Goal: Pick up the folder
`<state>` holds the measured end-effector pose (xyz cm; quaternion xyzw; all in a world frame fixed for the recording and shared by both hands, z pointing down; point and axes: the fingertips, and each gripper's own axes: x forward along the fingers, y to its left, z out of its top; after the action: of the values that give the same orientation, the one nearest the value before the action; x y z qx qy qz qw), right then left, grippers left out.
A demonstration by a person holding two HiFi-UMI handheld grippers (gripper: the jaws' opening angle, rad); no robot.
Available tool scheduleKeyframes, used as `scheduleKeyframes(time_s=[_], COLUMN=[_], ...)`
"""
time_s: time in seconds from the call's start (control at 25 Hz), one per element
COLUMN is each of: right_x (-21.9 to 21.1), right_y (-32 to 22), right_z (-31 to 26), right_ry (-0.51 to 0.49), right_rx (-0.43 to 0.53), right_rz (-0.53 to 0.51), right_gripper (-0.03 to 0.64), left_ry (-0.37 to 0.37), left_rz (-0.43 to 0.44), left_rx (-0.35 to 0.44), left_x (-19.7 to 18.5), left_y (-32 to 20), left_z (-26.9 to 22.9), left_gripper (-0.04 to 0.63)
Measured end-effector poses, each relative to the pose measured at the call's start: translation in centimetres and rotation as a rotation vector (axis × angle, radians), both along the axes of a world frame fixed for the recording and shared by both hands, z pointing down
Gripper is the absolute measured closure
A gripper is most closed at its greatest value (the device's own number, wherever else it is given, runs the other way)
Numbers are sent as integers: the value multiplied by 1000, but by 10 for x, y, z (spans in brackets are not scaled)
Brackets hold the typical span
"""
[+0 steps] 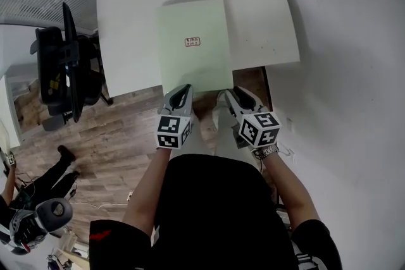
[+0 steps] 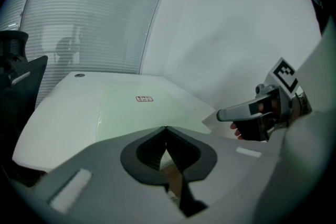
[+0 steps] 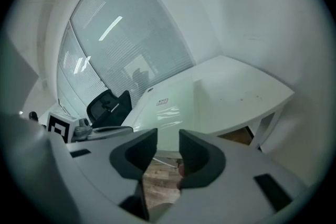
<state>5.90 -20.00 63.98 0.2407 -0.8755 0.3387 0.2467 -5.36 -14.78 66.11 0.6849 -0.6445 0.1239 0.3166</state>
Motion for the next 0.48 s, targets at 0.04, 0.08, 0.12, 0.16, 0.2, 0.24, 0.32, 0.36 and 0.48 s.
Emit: scheduleKeyframes(time_s=[0.04, 0.08, 0.12, 0.16, 0.2, 0.24, 0.32, 0.36, 0.48], right_x=[0, 1, 1, 1, 2, 2, 3, 4, 5], right_y=[-3, -5, -8, -10, -12, -14, -16, -17, -16], right_z=[3, 6, 10, 15, 20, 25, 34, 39, 54], right_ry=[-6, -9, -13, -19, -30, -45, -79, -93, -125], right_rx=[-11, -23, -38, -58, -80, -105, -164, -199, -309], right_rz=[-9, -22, -34, -45, -53, -59, -76, -86, -120], right_gripper=[493, 475, 451, 435, 420, 405, 376, 366, 346], left_ry=[8, 14, 18, 18, 14, 4, -13, -16, -20], left_rz=[-10, -17, -25, -31, -36, -37, -44, -53, -103], left_rx=[11, 20, 26, 31, 34, 35, 40, 45, 71], left_x=[3, 6, 10, 14, 18, 23, 31, 35, 41], left_y=[3, 5, 7, 9, 9, 9, 7, 5, -1], left_z=[-5, -9, -14, -18, -21, -23, -28, -30, -44], left_gripper=[591, 591, 591, 591, 591, 591, 591, 591, 591])
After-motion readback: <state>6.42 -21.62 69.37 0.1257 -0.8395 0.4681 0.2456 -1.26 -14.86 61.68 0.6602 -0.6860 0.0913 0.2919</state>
